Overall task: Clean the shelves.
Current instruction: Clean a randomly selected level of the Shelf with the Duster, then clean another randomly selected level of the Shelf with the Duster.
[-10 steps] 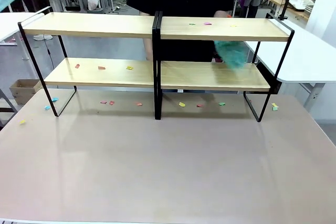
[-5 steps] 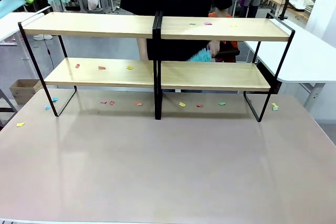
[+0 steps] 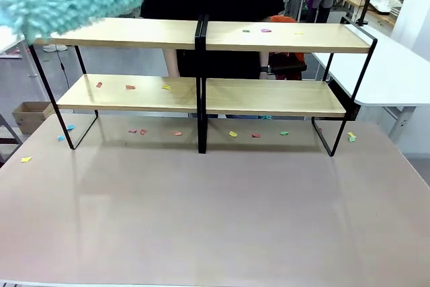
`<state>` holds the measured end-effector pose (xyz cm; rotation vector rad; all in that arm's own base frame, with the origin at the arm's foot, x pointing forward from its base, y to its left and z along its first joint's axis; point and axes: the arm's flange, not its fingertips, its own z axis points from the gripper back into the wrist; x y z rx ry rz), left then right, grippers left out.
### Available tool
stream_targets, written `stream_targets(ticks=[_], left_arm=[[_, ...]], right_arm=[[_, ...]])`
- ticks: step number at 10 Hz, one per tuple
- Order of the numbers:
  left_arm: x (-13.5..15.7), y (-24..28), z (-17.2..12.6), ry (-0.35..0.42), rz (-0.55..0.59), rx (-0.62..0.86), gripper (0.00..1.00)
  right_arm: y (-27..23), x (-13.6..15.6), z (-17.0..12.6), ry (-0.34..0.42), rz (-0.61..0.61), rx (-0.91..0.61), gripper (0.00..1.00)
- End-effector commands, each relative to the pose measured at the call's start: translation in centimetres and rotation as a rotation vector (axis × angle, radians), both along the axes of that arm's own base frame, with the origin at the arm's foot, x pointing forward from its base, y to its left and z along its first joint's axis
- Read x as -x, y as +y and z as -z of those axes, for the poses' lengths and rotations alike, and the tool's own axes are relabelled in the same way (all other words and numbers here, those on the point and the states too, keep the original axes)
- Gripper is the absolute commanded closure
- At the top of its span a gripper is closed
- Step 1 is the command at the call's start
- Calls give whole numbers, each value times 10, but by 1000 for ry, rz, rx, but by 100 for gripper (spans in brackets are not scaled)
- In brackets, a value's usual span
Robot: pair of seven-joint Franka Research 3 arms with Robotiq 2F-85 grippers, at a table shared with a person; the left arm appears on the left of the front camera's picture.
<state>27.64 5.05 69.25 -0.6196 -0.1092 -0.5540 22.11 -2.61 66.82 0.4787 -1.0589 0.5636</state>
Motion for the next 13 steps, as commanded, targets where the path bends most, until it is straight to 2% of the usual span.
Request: stream_targets(ticks=[1,2,3,4,13], left_arm=[[31,38,28,-1,73,-75,87],[38,51,28,-70,-9,82,87],[33,57,33,-114,20,157,87],[38,45,24,13,13,-26,87],[38,45,24,13,13,-26,87]], right_arm=[[-1,0,0,6,4,0,0],[-1,0,0,6,4,0,0],[-1,0,0,6,4,0,0],[-1,0,0,6,4,0,0],[-1,0,0,6,4,0,0]])
